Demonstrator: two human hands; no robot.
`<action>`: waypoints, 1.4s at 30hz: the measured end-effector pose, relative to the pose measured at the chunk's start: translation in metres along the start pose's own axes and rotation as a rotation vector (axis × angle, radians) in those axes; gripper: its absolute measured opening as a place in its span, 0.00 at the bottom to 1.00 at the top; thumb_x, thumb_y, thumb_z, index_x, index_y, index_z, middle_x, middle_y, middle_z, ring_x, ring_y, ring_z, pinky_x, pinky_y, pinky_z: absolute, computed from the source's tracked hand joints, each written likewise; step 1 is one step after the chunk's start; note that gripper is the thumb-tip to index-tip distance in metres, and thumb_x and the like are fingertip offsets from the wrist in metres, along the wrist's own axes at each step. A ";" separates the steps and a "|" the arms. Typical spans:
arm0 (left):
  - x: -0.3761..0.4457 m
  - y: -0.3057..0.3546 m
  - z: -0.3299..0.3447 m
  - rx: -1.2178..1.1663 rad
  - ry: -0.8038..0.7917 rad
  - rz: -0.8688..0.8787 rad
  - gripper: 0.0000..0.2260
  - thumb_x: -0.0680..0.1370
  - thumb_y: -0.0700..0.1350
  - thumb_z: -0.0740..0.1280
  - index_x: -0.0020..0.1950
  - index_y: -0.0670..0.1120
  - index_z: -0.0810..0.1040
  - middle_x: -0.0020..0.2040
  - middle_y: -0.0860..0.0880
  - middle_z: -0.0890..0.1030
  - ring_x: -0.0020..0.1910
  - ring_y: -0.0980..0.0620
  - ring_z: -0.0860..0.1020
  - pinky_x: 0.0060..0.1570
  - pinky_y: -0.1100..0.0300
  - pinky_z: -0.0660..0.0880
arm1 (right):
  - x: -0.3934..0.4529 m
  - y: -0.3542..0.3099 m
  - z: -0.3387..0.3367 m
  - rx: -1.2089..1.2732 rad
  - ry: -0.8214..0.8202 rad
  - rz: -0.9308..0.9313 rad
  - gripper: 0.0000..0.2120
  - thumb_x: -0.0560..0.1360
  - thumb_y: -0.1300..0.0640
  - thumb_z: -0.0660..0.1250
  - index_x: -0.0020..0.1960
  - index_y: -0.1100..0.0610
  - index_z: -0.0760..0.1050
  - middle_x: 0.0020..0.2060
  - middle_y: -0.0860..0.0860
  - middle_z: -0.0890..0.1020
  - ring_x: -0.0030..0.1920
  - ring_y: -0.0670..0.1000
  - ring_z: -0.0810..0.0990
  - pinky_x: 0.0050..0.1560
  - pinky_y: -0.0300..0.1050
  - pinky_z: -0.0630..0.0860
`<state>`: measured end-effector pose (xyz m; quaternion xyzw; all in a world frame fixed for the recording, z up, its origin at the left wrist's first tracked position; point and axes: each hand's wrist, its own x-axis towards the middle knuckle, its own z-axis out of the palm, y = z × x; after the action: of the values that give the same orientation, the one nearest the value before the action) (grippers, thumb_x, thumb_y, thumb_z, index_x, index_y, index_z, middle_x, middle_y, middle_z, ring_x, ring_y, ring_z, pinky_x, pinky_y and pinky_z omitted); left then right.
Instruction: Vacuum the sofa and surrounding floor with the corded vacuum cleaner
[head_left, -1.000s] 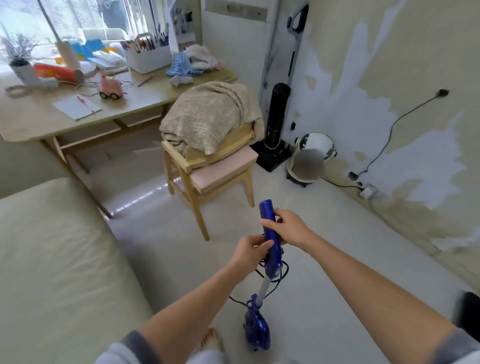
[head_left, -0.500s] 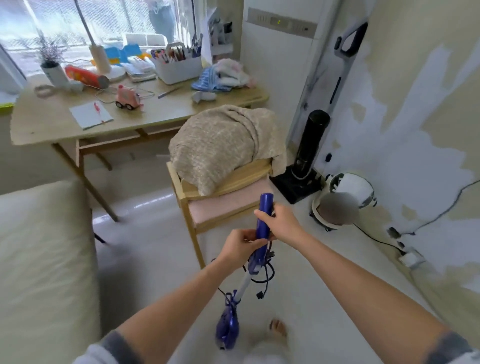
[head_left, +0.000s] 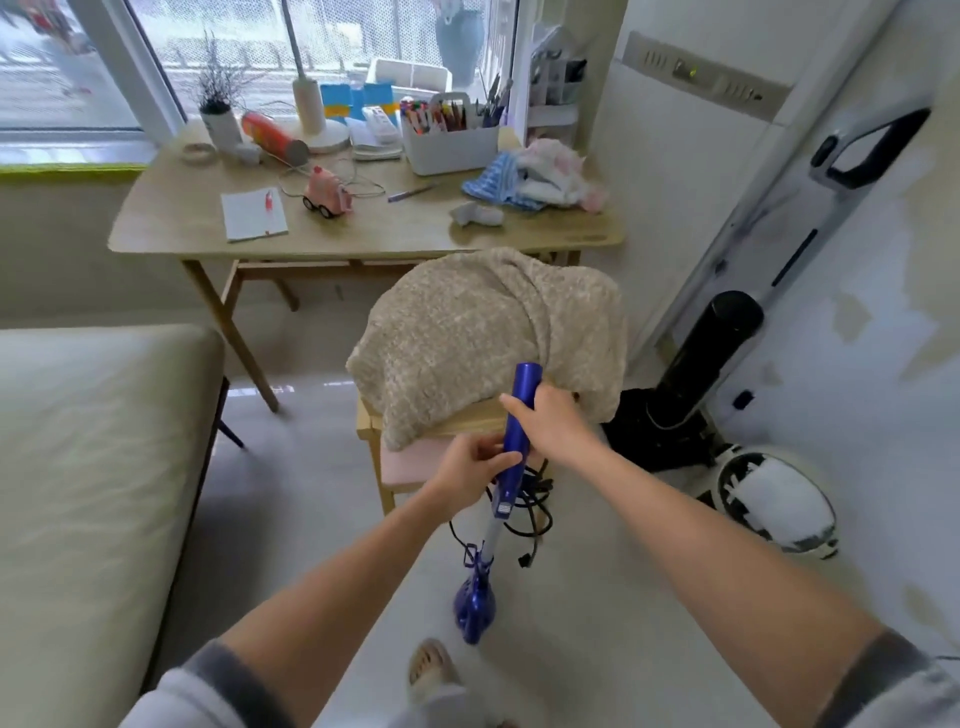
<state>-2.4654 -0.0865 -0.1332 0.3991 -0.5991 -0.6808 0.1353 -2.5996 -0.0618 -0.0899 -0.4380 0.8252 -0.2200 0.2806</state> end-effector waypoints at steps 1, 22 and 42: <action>0.011 0.003 -0.002 0.002 0.000 -0.008 0.12 0.79 0.38 0.66 0.61 0.43 0.78 0.51 0.47 0.84 0.50 0.51 0.82 0.55 0.53 0.79 | 0.011 -0.002 -0.003 0.001 0.005 0.000 0.15 0.79 0.44 0.62 0.41 0.55 0.68 0.36 0.51 0.76 0.33 0.49 0.75 0.32 0.42 0.69; 0.144 0.056 -0.004 0.244 0.340 -0.088 0.11 0.81 0.43 0.62 0.62 0.42 0.75 0.50 0.50 0.80 0.47 0.54 0.79 0.46 0.63 0.76 | 0.186 -0.010 -0.021 -0.049 -0.106 -0.138 0.22 0.76 0.42 0.65 0.58 0.59 0.73 0.49 0.55 0.80 0.46 0.54 0.79 0.45 0.46 0.75; 0.140 0.064 0.010 0.381 0.468 -0.289 0.12 0.79 0.42 0.64 0.62 0.42 0.75 0.56 0.44 0.80 0.55 0.46 0.78 0.57 0.52 0.75 | 0.196 0.003 -0.043 0.109 -0.455 -0.054 0.17 0.79 0.49 0.63 0.62 0.59 0.68 0.51 0.57 0.79 0.45 0.56 0.83 0.45 0.57 0.82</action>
<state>-2.5819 -0.1880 -0.1279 0.6436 -0.6055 -0.4587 0.0939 -2.7192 -0.2211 -0.1125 -0.4825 0.7154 -0.1673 0.4769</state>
